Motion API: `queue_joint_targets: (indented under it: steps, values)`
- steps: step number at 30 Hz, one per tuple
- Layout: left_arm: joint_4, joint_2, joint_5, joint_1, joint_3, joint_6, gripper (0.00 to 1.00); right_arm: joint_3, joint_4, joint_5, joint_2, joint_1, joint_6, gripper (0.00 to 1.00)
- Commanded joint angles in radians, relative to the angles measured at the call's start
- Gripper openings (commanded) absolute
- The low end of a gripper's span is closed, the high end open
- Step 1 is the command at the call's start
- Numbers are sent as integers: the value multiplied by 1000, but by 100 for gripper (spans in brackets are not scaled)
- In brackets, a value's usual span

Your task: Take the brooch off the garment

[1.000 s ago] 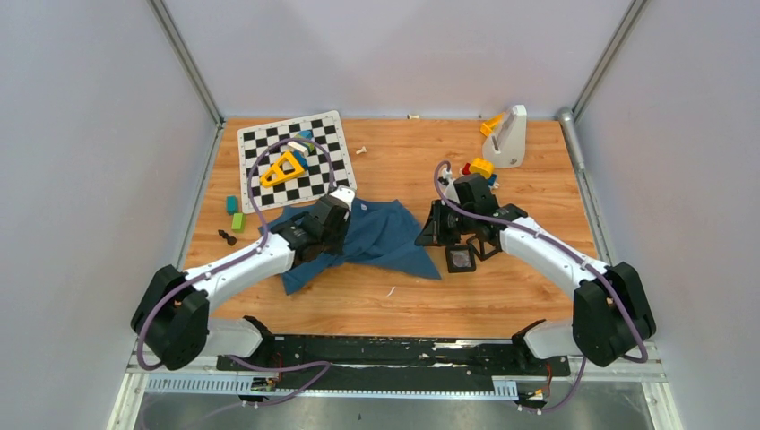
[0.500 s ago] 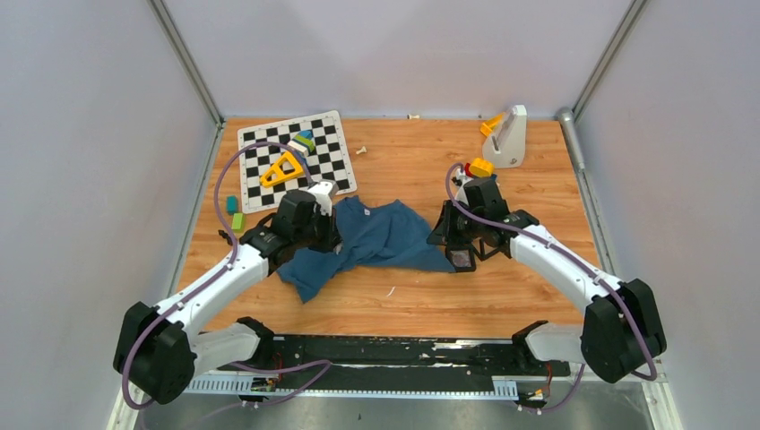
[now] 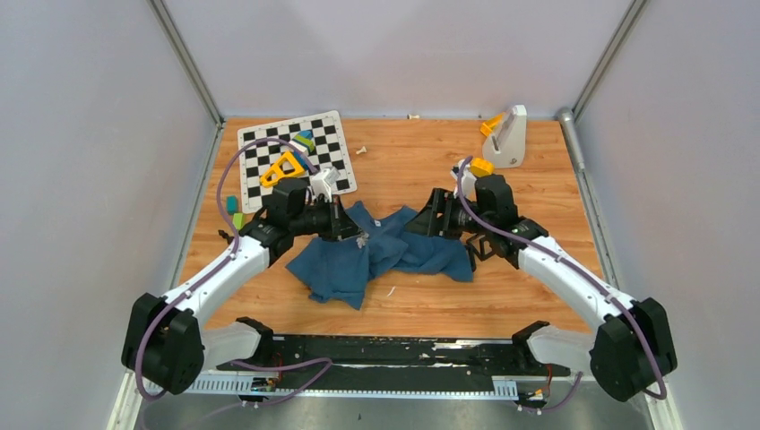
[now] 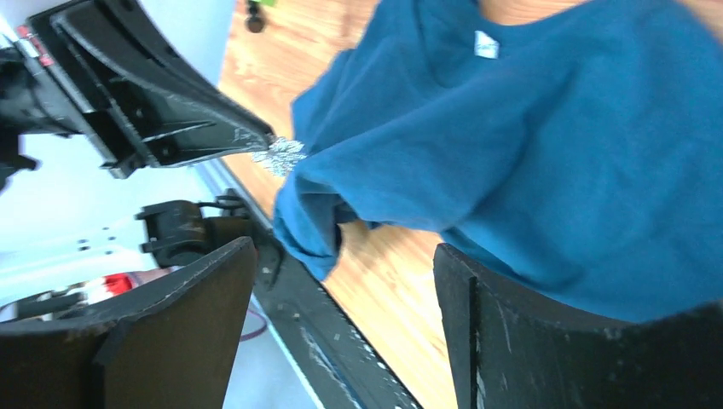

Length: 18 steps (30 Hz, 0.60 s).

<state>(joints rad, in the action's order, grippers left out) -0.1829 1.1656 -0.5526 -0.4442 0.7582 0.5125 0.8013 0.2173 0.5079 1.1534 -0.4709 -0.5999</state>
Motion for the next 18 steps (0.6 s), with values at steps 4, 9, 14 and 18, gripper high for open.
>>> queue_joint_targets:
  steps: [4, 9, 14, 18]
  values:
    - [392, -1, -117, 74, -112, 282, 0, -10, -357, 143, 188, -75, -204, 72]
    - [482, -41, -84, 100, -171, 406, 0, -43, -637, 177, 318, -102, -365, 65]
    - [528, -95, -50, 116, -227, 486, 0, -72, -844, 165, 397, -132, -483, 57]
    - [541, -106, -51, 122, -240, 520, 0, -82, -915, 149, 423, -151, -511, 50]
